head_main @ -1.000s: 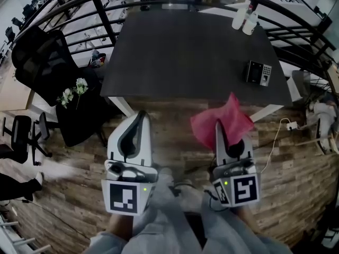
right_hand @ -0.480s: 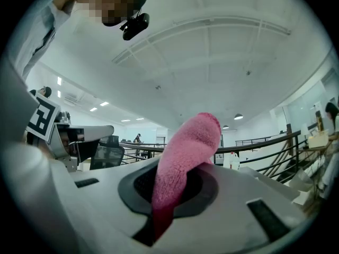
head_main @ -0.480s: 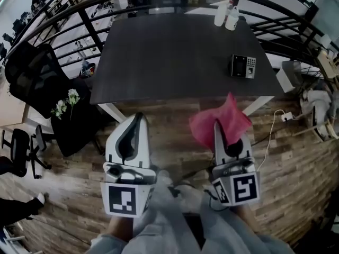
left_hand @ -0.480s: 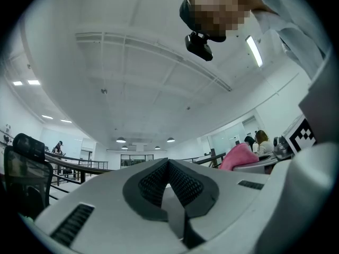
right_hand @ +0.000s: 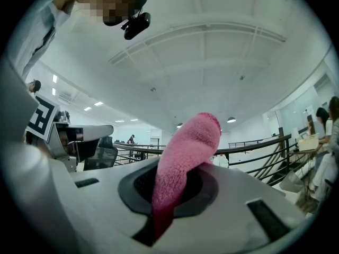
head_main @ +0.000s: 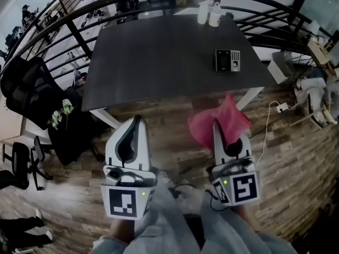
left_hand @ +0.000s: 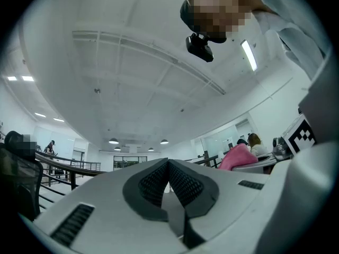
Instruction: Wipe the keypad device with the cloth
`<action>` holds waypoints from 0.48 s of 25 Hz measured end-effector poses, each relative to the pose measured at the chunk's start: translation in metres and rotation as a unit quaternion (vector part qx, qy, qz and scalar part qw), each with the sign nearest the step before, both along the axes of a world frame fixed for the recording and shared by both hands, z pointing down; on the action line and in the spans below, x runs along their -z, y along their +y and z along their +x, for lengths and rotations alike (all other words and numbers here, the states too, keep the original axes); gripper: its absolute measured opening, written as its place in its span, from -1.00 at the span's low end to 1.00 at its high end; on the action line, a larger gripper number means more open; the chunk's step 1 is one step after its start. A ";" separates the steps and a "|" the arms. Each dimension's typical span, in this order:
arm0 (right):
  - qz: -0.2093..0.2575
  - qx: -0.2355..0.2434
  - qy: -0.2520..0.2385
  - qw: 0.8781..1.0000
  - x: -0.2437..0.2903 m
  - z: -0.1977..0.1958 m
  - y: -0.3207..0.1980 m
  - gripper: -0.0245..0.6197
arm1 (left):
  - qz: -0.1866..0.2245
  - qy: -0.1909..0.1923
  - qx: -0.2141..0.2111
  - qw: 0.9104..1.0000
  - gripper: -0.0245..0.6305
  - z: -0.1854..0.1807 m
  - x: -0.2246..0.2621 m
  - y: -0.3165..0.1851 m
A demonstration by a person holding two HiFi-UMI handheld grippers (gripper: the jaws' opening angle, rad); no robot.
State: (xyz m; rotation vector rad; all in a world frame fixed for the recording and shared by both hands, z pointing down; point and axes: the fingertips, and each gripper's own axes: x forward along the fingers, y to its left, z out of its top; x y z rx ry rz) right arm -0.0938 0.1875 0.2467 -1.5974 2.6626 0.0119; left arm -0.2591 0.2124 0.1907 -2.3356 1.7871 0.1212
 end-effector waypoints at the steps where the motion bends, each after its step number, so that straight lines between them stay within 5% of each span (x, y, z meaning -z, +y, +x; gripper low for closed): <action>1: 0.000 -0.004 0.000 1.000 0.000 0.006 0.001 -0.84 | 0.001 -0.001 -0.005 1.000 -0.90 0.006 0.000 0.000; 12: 0.000 -0.035 0.017 0.999 -0.001 0.065 0.018 -0.84 | 0.004 0.009 -0.050 0.999 -0.90 0.070 0.002 0.001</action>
